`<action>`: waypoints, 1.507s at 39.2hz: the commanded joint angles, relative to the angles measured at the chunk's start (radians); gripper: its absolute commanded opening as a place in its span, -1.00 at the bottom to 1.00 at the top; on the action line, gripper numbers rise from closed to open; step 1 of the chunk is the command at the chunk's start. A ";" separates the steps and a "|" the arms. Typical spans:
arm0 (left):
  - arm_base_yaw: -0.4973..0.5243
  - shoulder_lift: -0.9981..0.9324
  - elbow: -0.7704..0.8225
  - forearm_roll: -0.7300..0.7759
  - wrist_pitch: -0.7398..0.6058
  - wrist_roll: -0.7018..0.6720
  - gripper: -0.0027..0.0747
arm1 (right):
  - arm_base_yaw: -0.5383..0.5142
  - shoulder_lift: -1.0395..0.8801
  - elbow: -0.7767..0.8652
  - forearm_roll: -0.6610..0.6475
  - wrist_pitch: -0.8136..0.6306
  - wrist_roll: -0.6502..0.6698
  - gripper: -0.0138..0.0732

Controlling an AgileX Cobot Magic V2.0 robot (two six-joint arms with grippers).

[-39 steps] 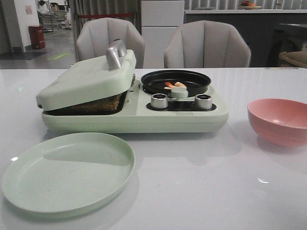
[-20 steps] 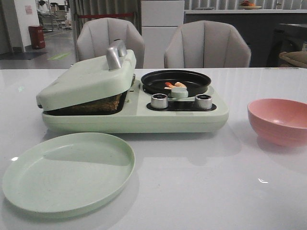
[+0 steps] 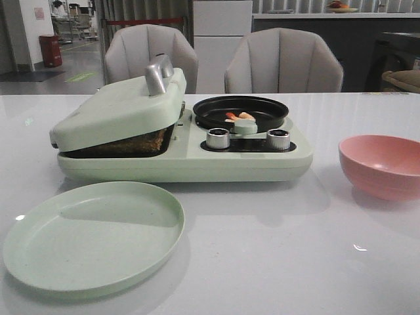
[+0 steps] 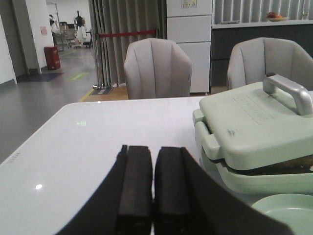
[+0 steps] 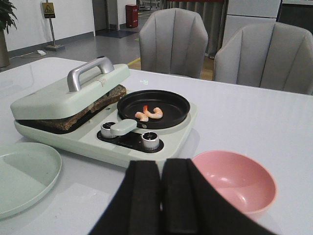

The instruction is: Make breakfast with bread and shrimp

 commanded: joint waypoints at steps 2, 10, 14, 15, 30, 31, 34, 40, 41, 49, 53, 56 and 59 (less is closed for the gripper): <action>0.001 0.013 0.014 -0.012 -0.155 -0.011 -0.64 | 0.002 0.007 -0.028 0.009 -0.087 -0.012 -0.36; -0.018 0.001 0.029 0.000 -0.128 -0.011 -0.64 | 0.002 0.007 -0.028 0.009 -0.087 -0.012 -0.36; -0.029 -0.042 0.029 0.000 -0.128 -0.011 -0.64 | 0.002 0.007 -0.028 0.009 -0.087 -0.012 -0.36; -0.029 -0.055 0.029 0.000 -0.128 -0.011 -0.64 | 0.002 0.007 -0.028 0.009 -0.087 -0.012 -0.36; -0.029 -0.056 0.029 0.037 -0.136 -0.011 -0.64 | 0.002 0.007 -0.028 0.009 -0.086 -0.012 -0.36; -0.029 -0.056 0.029 0.037 -0.136 -0.011 -0.64 | 0.002 0.007 -0.028 0.009 -0.086 -0.012 -0.36; -0.029 -0.056 0.029 0.037 -0.136 -0.011 -0.64 | 0.002 0.007 -0.028 0.009 -0.086 -0.012 -0.36; -0.029 -0.056 0.029 0.037 -0.136 -0.011 -0.64 | 0.002 0.007 -0.028 0.009 -0.086 -0.012 -0.36; -0.029 -0.056 0.029 0.037 -0.136 -0.011 -0.64 | 0.002 0.007 -0.028 0.009 -0.086 -0.012 -0.36; -0.029 -0.056 0.029 0.037 -0.136 -0.011 -0.64 | 0.002 0.007 -0.028 0.009 -0.086 -0.012 -0.36; -0.029 -0.056 0.029 0.037 -0.136 -0.011 -0.64 | 0.002 0.007 -0.028 0.009 -0.086 -0.012 -0.36; -0.029 -0.056 0.029 0.037 -0.136 -0.011 -0.64 | 0.002 0.007 -0.028 0.009 -0.086 -0.012 -0.36; -0.029 -0.056 0.029 0.037 -0.136 -0.011 -0.64 | 0.002 0.007 -0.028 0.009 -0.086 -0.012 -0.36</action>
